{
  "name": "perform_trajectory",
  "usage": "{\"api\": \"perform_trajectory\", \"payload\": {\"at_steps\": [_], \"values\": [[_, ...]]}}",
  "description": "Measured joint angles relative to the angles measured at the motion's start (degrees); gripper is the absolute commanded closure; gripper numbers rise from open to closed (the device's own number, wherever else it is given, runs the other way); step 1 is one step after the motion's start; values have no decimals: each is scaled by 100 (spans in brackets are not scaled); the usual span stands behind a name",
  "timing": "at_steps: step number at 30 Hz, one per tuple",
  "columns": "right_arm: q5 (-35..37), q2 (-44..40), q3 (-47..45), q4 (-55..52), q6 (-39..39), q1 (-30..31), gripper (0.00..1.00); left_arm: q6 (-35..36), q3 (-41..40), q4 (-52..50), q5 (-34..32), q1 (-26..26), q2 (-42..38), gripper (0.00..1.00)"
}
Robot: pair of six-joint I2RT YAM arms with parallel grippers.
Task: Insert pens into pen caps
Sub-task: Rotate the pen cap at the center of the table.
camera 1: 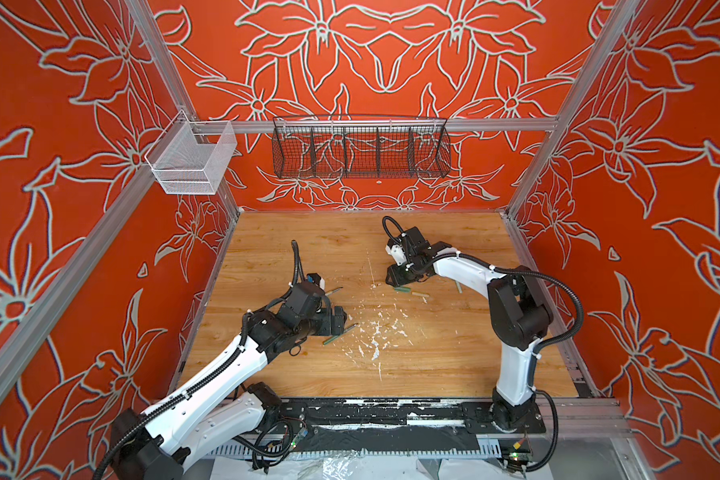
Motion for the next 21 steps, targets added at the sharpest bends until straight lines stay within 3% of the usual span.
{"api": "perform_trajectory", "payload": {"at_steps": [21], "values": [[-328,424,-96,46,-107,4,52,240,-7,28,-94,0,-168,3]]}}
